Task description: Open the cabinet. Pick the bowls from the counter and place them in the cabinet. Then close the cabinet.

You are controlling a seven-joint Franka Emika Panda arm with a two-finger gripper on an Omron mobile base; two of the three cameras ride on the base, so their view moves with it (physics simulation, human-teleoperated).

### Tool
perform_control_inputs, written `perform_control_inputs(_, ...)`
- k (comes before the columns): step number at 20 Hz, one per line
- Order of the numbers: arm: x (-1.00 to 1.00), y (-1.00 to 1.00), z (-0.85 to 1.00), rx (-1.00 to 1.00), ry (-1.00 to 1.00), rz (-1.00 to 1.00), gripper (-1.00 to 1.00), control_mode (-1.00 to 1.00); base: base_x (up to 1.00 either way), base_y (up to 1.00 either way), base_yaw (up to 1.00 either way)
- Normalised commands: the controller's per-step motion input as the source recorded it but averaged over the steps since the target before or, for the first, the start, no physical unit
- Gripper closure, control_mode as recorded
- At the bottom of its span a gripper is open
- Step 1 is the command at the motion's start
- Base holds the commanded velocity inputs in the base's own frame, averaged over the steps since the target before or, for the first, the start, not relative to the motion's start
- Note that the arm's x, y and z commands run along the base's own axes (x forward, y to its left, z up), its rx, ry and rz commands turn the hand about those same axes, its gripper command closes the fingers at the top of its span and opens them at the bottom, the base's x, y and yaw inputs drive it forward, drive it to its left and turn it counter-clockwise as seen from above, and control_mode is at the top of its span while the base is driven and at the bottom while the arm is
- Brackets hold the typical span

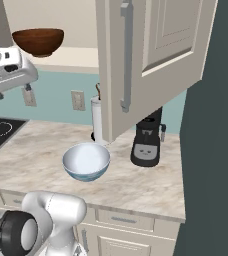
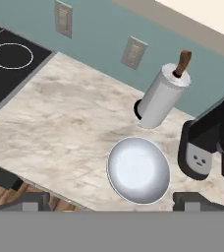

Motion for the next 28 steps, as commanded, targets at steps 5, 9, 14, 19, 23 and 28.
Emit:
perform_control_inputs(5, 0.00, -0.02, -0.78, 0.02, 0.15, -0.08, -1.00, -1.00, 0.00, 0.00, 0.00)
perform_control_inputs(9, 0.00, -0.13, -0.62, 0.00, 0.17, -0.05, -1.00, -1.00, 0.00, 0.00, 0.00)
perform_control_inputs(14, 0.00, -0.24, -0.46, 0.01, 0.19, -0.04, -1.00, -1.00, 0.00, 0.00, 0.00)
perform_control_inputs(19, 0.00, -0.14, -0.44, 0.00, 0.18, -0.03, -1.00, -1.00, 0.00, 0.00, 0.00)
perform_control_inputs(23, 0.00, -0.07, -0.47, 0.00, 0.15, -0.01, -1.00, -1.00, 0.00, 0.00, 0.00)
perform_control_inputs(28, 0.00, -0.02, -0.47, 0.00, 0.11, 0.00, -1.00, -1.00, 0.00, 0.00, 0.00)
